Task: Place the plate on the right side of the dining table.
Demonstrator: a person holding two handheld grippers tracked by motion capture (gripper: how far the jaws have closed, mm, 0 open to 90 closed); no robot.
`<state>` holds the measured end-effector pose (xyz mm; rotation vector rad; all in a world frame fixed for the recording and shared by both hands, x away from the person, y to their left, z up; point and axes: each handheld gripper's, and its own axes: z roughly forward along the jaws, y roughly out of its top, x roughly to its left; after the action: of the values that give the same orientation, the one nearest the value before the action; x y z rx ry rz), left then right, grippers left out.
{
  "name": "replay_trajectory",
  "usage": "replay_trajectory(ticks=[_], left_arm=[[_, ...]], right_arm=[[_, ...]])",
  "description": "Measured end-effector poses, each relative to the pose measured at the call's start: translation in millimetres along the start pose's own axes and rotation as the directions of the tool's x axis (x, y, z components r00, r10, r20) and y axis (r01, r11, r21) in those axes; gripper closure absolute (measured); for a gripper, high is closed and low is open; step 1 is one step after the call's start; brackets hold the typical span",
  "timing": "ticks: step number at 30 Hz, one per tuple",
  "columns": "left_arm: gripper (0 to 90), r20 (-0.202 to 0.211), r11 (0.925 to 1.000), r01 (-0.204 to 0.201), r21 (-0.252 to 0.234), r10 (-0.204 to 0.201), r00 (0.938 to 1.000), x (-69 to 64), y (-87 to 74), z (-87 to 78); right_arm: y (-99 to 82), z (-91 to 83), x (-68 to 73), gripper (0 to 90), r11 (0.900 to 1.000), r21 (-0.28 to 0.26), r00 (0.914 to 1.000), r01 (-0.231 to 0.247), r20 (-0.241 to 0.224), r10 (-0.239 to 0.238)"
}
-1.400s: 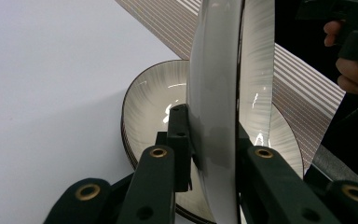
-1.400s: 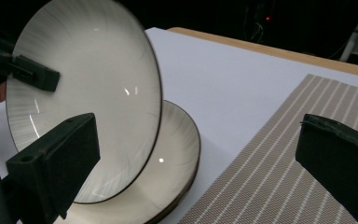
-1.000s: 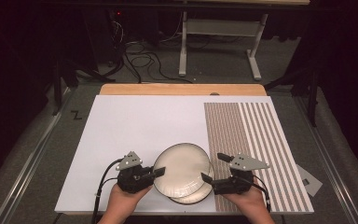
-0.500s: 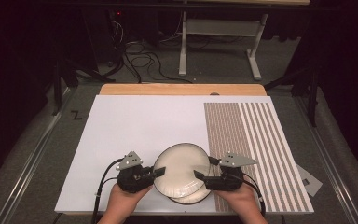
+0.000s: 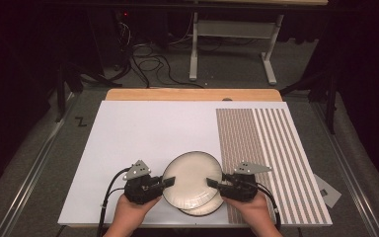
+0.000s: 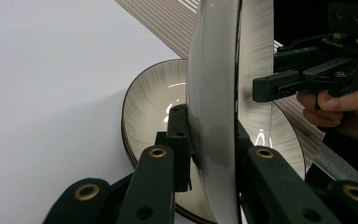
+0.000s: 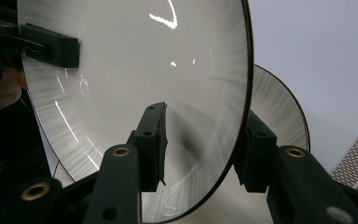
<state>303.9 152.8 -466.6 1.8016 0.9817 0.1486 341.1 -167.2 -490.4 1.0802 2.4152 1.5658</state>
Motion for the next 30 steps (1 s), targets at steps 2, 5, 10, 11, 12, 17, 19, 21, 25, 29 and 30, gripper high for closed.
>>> replay_trajectory(ticks=[2,5,10,11,12,17,19,21,25,29,30], left_arm=[[78.7,0.002,1.0,-0.001,-0.003,0.001,1.0,-0.2,-0.1,0.1],[78.8,0.003,1.0,-0.005,-0.007,0.005,1.0,-0.7,-0.2,0.1],[79.3,0.003,0.9999,-0.007,-0.013,0.007,1.0,-3.0,0.1,-0.5],[79.4,0.001,0.9999,-0.007,-0.014,0.007,1.0,-4.0,0.2,-0.9],[79.6,0.0,0.9999,-0.003,-0.016,0.003,1.0,-4.5,0.3,-1.3],[80.9,0.008,0.9995,-0.015,-0.026,0.016,0.9998,-7.2,0.4,-4.7],[81.0,0.01,0.9991,-0.015,-0.039,0.016,0.9998,-8.3,0.8,-6.2],[81.0,0.015,0.9984,-0.016,-0.054,0.017,0.9997,-9.0,1.3,-7.3],[80.9,0.022,0.9974,-0.018,-0.07,0.019,0.9996,-9.1,1.5,-7.5],[80.8,0.029,0.9964,-0.018,-0.082,0.02,0.9994,-8.9,1.5,-6.6],[80.8,0.031,0.9959,-0.017,-0.088,0.02,0.9993,-8.8,1.5,-6.2]], right_arm=[[-0.5,-1.0,-1.9,65.8,0.9999,-0.005,0.9999,-0.011,-0.001,0.011],[-1.5,-2.7,-4.4,70.0,0.9991,-0.011,0.9991,-0.04,-0.014,0.04],[-2.2,-5.2,-6.9,78.4,0.9977,-0.016,0.9977,-0.067,-0.013,0.066],[-2.1,-5.8,-7.1,78.9,0.9972,-0.014,0.9972,-0.073,-0.015,0.073],[-2.0,-6.5,-7.1,79.4,0.9971,-0.014,0.9971,-0.075,-0.015,0.075],[0.3,-12.6,-4.1,81.1,0.9974,-0.032,0.9978,-0.064,-0.019,0.064],[1.0,-14.9,-2.4,81.5,0.9969,-0.042,0.9976,-0.066,-0.021,0.065],[2.6,-17.4,-1.2,81.9,0.9964,-0.056,0.9977,-0.064,-0.026,0.063],[5.3,-21.0,1.0,82.2,0.996,-0.076,0.9989,-0.046,-0.015,0.045],[7.0,-24.1,1.9,82.5,0.9952,-0.093,0.9995,-0.031,-0.003,0.031],[7.6,-24.9,2.5,82.7,0.9946,-0.098,0.9995,-0.032,-0.001,0.032]])
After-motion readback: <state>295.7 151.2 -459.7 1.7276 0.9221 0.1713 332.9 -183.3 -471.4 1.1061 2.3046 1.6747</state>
